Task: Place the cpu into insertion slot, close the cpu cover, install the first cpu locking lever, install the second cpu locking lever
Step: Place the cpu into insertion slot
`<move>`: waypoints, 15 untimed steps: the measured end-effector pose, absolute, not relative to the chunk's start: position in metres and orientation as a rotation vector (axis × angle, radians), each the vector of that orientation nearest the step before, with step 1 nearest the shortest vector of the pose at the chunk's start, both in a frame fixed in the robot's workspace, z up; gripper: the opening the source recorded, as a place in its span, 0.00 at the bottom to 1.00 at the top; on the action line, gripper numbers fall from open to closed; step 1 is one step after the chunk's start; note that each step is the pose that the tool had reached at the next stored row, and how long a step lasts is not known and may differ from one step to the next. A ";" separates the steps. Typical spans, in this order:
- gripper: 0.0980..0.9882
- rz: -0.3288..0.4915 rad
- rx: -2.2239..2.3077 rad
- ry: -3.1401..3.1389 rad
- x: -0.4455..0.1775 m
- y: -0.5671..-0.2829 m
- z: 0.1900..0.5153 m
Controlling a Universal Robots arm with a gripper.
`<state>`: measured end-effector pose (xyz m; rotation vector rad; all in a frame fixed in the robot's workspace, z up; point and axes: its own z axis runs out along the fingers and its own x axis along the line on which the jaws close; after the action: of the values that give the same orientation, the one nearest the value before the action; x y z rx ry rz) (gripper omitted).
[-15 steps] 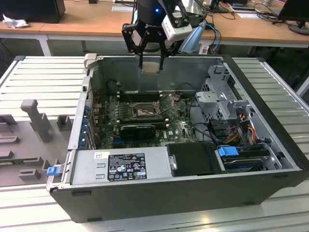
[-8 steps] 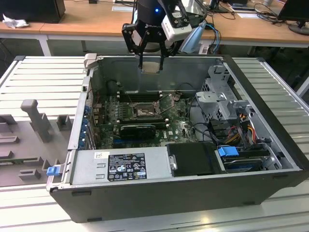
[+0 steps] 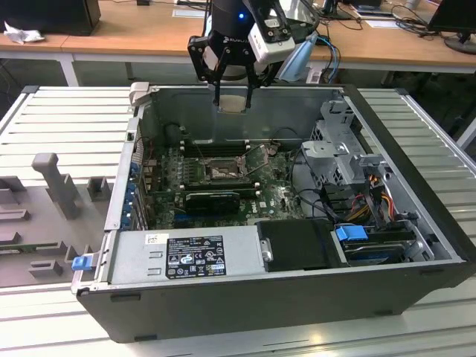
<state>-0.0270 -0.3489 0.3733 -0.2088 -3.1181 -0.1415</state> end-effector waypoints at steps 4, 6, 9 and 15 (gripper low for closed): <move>0.48 -0.142 -0.215 -3.118 -0.027 -0.349 0.373; 0.48 -0.142 -0.219 -3.118 -0.027 -0.349 0.373; 0.48 -0.142 -0.223 -3.117 -0.027 -0.349 0.373; 0.48 -0.142 -0.234 -3.117 -0.027 -0.349 0.373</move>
<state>-0.0270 -0.3489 0.3732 -0.2344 -3.1169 -0.1418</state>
